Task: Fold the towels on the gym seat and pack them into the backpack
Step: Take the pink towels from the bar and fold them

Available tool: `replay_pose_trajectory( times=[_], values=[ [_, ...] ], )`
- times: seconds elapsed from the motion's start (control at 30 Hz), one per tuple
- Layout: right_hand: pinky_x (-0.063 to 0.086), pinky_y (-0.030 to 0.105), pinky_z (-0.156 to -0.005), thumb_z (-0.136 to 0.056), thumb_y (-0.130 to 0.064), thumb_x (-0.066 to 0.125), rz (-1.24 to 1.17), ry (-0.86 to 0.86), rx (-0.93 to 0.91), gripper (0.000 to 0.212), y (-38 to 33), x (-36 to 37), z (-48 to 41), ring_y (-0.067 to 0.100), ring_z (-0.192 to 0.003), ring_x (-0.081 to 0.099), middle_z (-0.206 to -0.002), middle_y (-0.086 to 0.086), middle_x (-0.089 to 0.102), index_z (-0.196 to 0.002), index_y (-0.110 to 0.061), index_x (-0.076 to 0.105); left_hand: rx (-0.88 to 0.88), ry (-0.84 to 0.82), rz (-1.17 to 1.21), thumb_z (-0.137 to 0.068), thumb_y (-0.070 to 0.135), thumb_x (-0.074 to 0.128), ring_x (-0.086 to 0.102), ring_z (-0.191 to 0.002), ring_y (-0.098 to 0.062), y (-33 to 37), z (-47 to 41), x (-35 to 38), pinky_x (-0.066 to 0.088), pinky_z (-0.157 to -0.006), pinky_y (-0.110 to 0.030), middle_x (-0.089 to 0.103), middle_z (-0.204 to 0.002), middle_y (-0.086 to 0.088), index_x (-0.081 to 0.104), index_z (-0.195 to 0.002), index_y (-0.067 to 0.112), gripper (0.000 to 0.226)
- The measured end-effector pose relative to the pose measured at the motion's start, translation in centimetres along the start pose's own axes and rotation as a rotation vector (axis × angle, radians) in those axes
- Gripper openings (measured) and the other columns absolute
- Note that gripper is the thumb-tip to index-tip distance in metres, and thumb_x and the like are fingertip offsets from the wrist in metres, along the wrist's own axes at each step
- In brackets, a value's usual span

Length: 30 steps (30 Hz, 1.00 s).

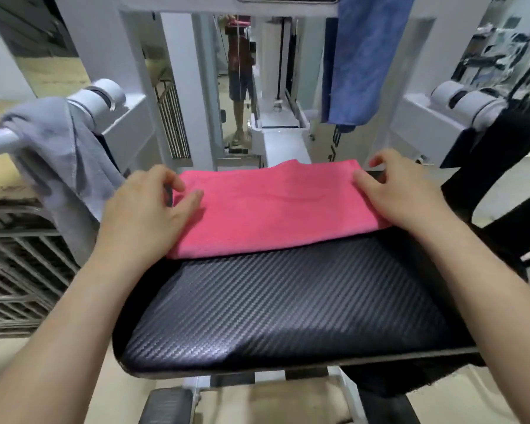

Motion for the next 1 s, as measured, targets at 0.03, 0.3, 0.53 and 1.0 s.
replay_pose_trajectory(
  times=[0.03,0.3,0.53,1.0],
  values=[
    [0.047,0.041,-0.084,-0.089,-0.049,0.056,-0.03,-0.035,0.003,0.043,0.5,0.1,1.0,0.031,-0.1,0.06,-0.109,0.008,0.064,-0.116,-0.016,0.056,-0.012,-0.037,0.024,-0.08,0.052,0.066,0.056,-0.082,-0.022,0.1,1.4,-0.1,0.038,-0.07,-0.035,0.061,-0.083,0.005,0.058,-0.09,0.025,0.03],
    [0.039,0.025,-0.077,-0.085,-0.025,0.068,-0.206,0.109,0.018,0.02,1.1,-0.8,3.7,0.011,-0.085,0.058,-0.09,-0.005,0.067,-0.104,-0.018,0.071,-0.124,-0.075,0.315,-0.07,0.032,0.081,0.056,-0.067,-0.009,-0.6,4.7,0.5,0.042,-0.067,-0.029,0.062,-0.074,0.01,0.065,-0.089,0.034,0.026],
    [0.045,0.043,-0.086,-0.091,-0.028,0.053,0.215,0.021,-0.002,0.031,-0.2,-0.2,2.4,0.037,-0.105,0.057,-0.113,0.015,0.062,-0.119,-0.018,0.062,-0.132,-0.194,0.619,-0.064,0.018,0.088,0.046,-0.055,-0.005,-1.3,7.7,0.4,0.041,-0.059,-0.018,0.058,-0.065,0.011,0.069,-0.081,0.035,0.031],
    [0.047,0.039,-0.088,-0.088,-0.033,0.066,-0.027,-0.397,-0.666,0.031,-19.7,7.7,1.9,0.018,-0.095,0.058,-0.104,0.001,0.066,-0.115,-0.018,0.067,-0.134,-0.014,0.262,-0.083,0.03,0.067,0.064,-0.099,-0.023,-2.3,-1.1,0.9,0.043,-0.084,-0.03,0.071,-0.098,0.001,0.068,-0.109,0.027,0.026]
  ],
)
Point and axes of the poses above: each hand's wrist, its own z-axis away from the middle knuckle, its own x-axis out of the palm, y = z × x, the point moved 10 cm from there along -z, towards the middle knuckle
